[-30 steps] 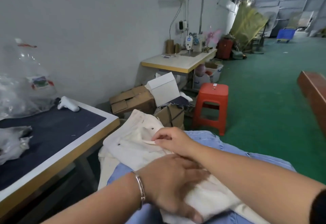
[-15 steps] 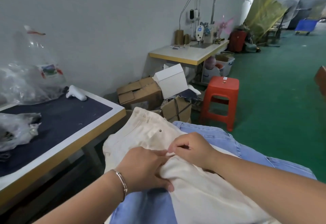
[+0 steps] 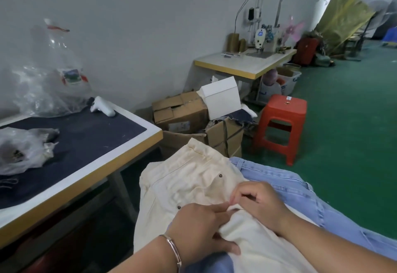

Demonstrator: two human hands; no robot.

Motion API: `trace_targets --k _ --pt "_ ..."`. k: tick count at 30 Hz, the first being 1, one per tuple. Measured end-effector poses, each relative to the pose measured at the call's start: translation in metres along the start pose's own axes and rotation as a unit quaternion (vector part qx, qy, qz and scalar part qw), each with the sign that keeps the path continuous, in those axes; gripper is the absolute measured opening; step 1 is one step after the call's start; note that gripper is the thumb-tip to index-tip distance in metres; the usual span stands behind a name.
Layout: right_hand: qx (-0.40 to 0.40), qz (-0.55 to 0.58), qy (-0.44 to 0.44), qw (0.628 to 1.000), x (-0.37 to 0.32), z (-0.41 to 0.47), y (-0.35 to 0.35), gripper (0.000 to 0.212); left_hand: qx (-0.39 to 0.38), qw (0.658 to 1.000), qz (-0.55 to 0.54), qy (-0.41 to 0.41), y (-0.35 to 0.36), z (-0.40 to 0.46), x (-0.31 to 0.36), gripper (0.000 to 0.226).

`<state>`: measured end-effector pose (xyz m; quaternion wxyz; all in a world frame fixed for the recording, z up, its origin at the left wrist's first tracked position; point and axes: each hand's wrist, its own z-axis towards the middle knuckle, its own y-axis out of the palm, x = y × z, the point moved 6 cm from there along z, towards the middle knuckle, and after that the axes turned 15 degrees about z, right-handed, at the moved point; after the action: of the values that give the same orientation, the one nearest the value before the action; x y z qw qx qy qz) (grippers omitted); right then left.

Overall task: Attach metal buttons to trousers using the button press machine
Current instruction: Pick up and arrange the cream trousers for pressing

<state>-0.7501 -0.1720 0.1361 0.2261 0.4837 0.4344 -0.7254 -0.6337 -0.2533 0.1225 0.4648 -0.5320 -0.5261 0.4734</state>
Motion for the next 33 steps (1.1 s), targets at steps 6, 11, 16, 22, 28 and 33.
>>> trace_targets --k 6,11,16,22,28,33 --pt "0.006 0.024 0.008 1.0 -0.005 -0.002 0.005 0.032 0.004 1.0 -0.013 0.013 0.002 -0.018 -0.012 0.076" --pt "0.005 -0.006 0.025 1.0 -0.029 0.003 0.002 0.034 0.059 0.997 0.044 0.016 -0.029 -0.041 -0.03 0.068" --pt "-0.037 -0.05 -0.001 0.998 -0.089 0.03 0.008 0.019 0.085 0.993 0.075 -0.039 -0.056 -0.072 -0.057 0.05" --pt "-0.112 -0.02 -0.089 0.989 -0.177 0.052 0.084 0.014 0.112 0.974 0.09 -0.173 -0.087 -0.153 -0.1 0.032" --pt "-0.332 -0.014 -0.194 0.923 -0.263 0.028 0.251 0.016 0.117 0.918 0.033 -0.378 -0.074 -0.342 -0.116 0.02" --pt "-0.528 -0.064 -0.284 0.798 -0.299 -0.058 0.409 0.014 0.089 0.788 -0.024 -0.609 -0.016 -0.517 -0.073 0.017"
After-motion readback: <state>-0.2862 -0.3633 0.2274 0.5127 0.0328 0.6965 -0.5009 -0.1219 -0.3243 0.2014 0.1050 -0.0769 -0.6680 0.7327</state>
